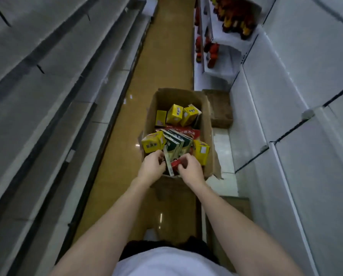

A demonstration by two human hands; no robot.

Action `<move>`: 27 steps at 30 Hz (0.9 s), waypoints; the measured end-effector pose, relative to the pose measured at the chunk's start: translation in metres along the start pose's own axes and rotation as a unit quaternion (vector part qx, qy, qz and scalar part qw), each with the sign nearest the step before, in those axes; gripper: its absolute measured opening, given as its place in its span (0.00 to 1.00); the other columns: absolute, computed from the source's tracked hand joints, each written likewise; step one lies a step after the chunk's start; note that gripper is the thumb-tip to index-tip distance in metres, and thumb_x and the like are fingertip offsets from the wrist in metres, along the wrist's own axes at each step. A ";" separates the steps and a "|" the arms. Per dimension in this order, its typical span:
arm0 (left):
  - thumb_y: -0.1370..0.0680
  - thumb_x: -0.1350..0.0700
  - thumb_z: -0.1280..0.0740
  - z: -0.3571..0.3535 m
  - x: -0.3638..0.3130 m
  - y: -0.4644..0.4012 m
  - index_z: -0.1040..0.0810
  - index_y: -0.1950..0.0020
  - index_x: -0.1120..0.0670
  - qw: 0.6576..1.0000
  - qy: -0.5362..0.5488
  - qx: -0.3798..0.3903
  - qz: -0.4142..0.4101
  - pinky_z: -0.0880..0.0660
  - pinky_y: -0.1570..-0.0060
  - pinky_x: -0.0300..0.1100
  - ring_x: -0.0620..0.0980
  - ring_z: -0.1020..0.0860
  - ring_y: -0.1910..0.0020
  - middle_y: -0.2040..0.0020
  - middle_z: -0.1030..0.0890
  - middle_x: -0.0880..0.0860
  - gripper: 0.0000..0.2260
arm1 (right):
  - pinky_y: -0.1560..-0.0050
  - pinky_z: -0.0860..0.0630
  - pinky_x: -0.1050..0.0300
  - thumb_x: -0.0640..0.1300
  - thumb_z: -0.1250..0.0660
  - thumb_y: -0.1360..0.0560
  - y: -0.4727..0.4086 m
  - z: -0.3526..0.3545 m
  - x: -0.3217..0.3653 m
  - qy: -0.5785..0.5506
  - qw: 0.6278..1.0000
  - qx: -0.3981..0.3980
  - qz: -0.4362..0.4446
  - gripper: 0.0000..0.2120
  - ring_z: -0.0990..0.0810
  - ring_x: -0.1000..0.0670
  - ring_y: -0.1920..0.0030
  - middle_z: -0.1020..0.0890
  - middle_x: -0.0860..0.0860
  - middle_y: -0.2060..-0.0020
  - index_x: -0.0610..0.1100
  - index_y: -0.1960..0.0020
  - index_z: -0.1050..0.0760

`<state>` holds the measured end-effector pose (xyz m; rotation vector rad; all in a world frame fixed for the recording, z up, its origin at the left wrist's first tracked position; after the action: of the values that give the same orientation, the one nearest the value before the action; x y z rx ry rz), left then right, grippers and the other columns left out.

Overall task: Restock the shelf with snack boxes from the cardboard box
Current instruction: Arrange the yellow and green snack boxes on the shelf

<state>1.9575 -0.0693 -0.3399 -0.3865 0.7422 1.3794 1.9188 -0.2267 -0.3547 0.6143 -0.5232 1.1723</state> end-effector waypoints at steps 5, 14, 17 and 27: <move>0.22 0.62 0.34 0.002 0.020 -0.033 0.22 0.47 0.55 0.999 0.031 -0.013 0.010 0.30 0.52 0.38 0.49 0.22 0.49 0.50 0.21 0.51 0.06 | 0.50 0.28 0.61 0.41 0.33 0.23 -0.031 -0.015 0.013 0.016 1.000 -0.013 -0.005 0.07 0.23 0.52 0.48 0.23 0.53 0.50 0.47 0.46 0.25; 0.24 0.59 0.34 -0.014 0.021 -0.103 0.29 0.34 0.56 0.999 -0.044 -0.005 0.009 0.31 0.36 0.56 0.61 0.32 0.34 0.35 0.27 0.58 0.18 | 0.48 0.25 0.54 0.41 0.33 0.23 -0.102 -0.014 -0.004 0.060 0.998 0.025 -0.016 0.09 0.24 0.49 0.46 0.24 0.51 0.49 0.45 0.43 0.26; 0.22 0.53 0.33 -0.013 0.026 -0.124 0.33 0.29 0.53 0.990 -0.133 -0.004 0.038 0.33 0.33 0.54 0.60 0.37 0.29 0.30 0.32 0.56 0.23 | 0.43 0.25 0.52 0.41 0.32 0.24 -0.133 -0.024 0.000 0.084 0.993 0.080 -0.002 0.14 0.24 0.47 0.42 0.23 0.49 0.45 0.44 0.39 0.26; 0.27 0.40 0.30 -0.041 0.044 -0.166 0.41 0.25 0.51 0.953 -0.268 0.116 0.086 0.38 0.34 0.57 0.60 0.38 0.29 0.27 0.38 0.55 0.36 | 0.34 0.32 0.45 0.44 0.34 0.22 -0.215 -0.069 -0.006 0.213 0.960 0.179 0.009 0.23 0.32 0.39 0.32 0.29 0.41 0.33 0.41 0.29 0.33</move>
<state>2.1093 -0.0928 -0.4276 0.2423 0.4822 1.4517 2.1251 -0.2397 -0.4455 0.6403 0.0541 1.3839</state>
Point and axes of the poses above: each hand's wrist, its own y-axis away from the middle knuckle, its own z-axis out of the back of the hand, x = y × z, the point moved 2 cm from there along -y, towards the middle knuckle
